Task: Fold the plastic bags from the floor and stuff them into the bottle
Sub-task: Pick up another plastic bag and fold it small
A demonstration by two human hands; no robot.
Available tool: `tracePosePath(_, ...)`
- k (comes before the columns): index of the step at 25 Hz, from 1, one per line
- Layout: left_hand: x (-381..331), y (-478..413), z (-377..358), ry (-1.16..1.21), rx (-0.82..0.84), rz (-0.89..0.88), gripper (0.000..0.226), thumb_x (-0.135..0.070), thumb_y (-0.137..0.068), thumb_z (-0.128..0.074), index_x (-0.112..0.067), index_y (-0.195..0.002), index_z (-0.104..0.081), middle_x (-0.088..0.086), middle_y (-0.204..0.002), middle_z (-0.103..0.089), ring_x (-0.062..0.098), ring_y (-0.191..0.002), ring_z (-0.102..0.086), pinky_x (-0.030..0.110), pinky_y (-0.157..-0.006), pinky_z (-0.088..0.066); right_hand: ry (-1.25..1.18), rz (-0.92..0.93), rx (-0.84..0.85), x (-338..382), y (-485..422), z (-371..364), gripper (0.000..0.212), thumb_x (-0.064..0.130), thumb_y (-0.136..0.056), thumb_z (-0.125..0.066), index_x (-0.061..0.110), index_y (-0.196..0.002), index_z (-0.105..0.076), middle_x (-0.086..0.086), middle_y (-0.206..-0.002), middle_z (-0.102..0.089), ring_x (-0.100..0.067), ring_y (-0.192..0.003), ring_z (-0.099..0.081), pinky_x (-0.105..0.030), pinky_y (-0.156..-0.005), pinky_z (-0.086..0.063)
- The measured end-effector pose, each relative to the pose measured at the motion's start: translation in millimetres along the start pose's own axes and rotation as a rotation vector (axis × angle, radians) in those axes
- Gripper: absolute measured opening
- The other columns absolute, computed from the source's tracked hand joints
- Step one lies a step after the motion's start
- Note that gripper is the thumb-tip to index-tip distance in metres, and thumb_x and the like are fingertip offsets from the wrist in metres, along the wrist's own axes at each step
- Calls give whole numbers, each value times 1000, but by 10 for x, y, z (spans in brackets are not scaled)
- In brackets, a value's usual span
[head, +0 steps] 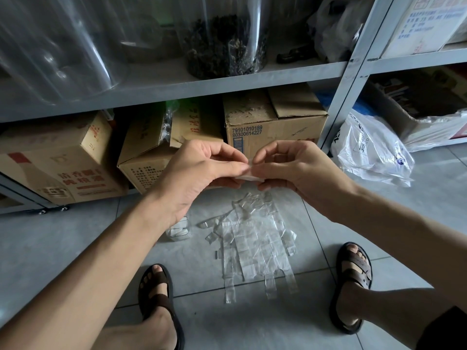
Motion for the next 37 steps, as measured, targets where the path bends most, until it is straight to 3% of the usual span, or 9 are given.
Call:
tracePosePath(4,-6,-17,23,-29,24,-46,18,0,-76,-78,-18,-78,-78,10,-85,-74,18,-80,-70,33,-81,-60,33,34,-21,-2,-11,18,18,5,-72,-76,3,-88,-69,-14,-79,-70,-19,-68,-67,-26,-70,-59)
tracePosePath(9,-36,6,1,-166,6,-136,23,-2,-80,-78,-24,-82,-79,19,-92,-73,26,-84,-66,55,-93,-53,71,56,-63,11,0,22,12,-4,-78,-75,1,-88,-70,-15,-78,-71,-18,-65,-67,-22,-66,-59)
tracePosePath(14,-24,-1,33,-174,-20,-112,21,-1,-78,-79,-21,-81,-80,17,-91,-75,27,-86,-66,58,-96,-49,82,71,-69,27,12,-23,13,-5,-78,-74,-1,-90,-70,-15,-79,-73,-15,-66,-69,-19,-64,-56)
tracePosePath(22,-15,-2,86,-118,-56,-147,19,2,-74,-80,-15,-83,-77,17,-90,-75,23,-82,-69,43,-90,-57,60,117,-112,29,0,-55,14,-7,-77,-76,1,-87,-70,-16,-76,-70,-17,-65,-68,-21,-67,-58)
tracePosePath(26,-21,31,155,-218,-56,-211,20,-1,-73,-83,-18,-82,-77,11,-86,-76,18,-79,-69,43,-86,-58,137,110,-51,10,-11,-113,18,-6,-75,-78,4,-85,-67,-16,-77,-67,-21,-69,-63,-25,-69,-55)
tracePosePath(29,12,72,238,-263,-33,-227,17,-9,-72,-85,-18,-84,-78,9,-87,-77,27,-83,-73,48,-88,-58,315,117,62,81,-75,-205,15,-2,-75,-80,6,-82,-70,-25,-80,-67,-23,-71,-61,-31,-73,-52)
tracePosePath(31,35,88,316,-264,-8,-227,17,-12,-70,-86,-17,-85,-79,12,-88,-77,34,-85,-72,50,-90,-57,428,124,144,151,-165,-316,13,0,-75,-81,6,-81,-72,-16,-75,-69,-13,-67,-61,-21,-66,-51)
tracePosePath(33,53,98,446,-255,1,-229,18,-8,-70,-85,-16,-85,-78,7,-88,-78,21,-82,-72,39,-88,-59,483,128,198,196,-283,-452,14,-2,-74,-82,6,-79,-72,1,-68,-69,-5,-61,-61,-14,-60,-48)
tracePosePath(37,132,53,865,-293,20,-198,26,2,-68,-84,-16,-85,-76,-3,-81,-77,8,-77,-70,22,-76,-58,516,129,260,119,-645,-782,20,-3,-72,-83,13,-72,-71,11,-59,-65,1,-53,-57,-9,-54,-44)
Point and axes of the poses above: each hand's wrist, its own y-axis away from the middle knuckle, its own z-axis out of the back of the hand, x = y × z, the point moved 4 cm from there along -y, towards the middle knuckle
